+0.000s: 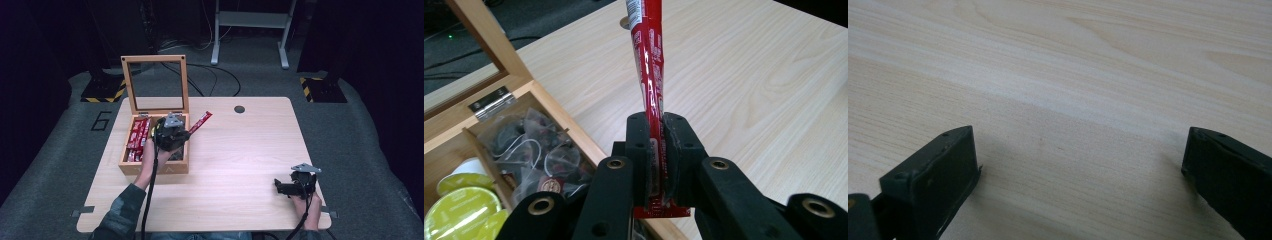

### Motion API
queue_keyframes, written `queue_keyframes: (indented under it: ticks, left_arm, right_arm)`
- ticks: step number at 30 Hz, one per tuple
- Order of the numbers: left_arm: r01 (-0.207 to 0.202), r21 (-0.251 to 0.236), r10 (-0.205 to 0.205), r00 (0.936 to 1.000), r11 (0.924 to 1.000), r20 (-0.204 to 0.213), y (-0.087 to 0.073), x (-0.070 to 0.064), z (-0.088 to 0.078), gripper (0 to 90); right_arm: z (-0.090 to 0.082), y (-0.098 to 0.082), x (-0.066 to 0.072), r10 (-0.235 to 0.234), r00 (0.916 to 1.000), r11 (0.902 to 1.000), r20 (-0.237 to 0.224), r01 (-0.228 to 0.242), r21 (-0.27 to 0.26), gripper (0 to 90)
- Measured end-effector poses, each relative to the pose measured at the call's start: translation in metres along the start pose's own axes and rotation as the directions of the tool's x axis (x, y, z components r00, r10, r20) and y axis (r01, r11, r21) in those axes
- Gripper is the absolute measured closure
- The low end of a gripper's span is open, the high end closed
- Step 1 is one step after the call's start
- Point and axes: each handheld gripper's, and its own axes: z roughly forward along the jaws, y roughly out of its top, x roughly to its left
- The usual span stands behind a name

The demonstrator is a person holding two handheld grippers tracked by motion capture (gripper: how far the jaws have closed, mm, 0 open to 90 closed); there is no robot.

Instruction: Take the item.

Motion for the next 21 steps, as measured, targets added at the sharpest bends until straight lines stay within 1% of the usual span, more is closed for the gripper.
queue_keyframes:
  ticks: [3,4,6,7,12,16,18,21]
  left_arm:
    - [-0.008,0.005,0.008,1.0,1.0,0.005,0.001,-0.003,0.003,81.3]
    - [-0.003,-0.001,0.003,1.0,1.0,0.008,0.002,-0.004,0.005,81.2]
    - [-0.007,0.001,0.006,0.9998,1.0,0.017,0.003,-0.006,0.008,81.2]
    - [-0.013,0.004,0.013,0.9998,0.9999,0.017,0.003,-0.007,0.009,81.3]
    - [-0.013,0.008,0.013,0.9995,0.9999,0.029,0.005,-0.011,0.015,81.3]
    - [-0.023,0.012,0.023,0.999,0.9997,0.039,0.006,-0.014,0.02,81.3]
    - [-0.019,0.01,0.018,0.999,0.9998,0.04,0.007,-0.015,0.021,81.3]
    - [-0.025,0.013,0.025,0.9986,0.9996,0.048,0.008,-0.017,0.025,81.3]
  right_arm:
    - [0.0,0.0,0.0,0.0,1.0,1.0,0.0,0.0,0.001,0.6]
    - [0.0,0.0,0.0,0.0,1.0,1.0,0.0,0.0,-0.001,0.6]
    - [0.0,0.0,0.0,0.0,1.0,1.0,0.0,0.0,0.0,0.6]
    - [0.0,0.0,0.0,-0.001,1.0,1.0,0.0,0.001,0.001,0.6]
    - [0.0,0.0,0.0,-0.001,1.0,1.0,0.0,0.001,0.0,0.6]
    - [0.0,0.0,0.0,-0.001,1.0,1.0,-0.001,0.001,0.001,0.6]
    - [0.0,0.0,0.0,-0.001,1.0,1.0,-0.001,0.001,0.0,0.6]
    - [0.0,0.0,0.0,-0.001,1.0,1.0,-0.002,0.001,0.001,0.6]
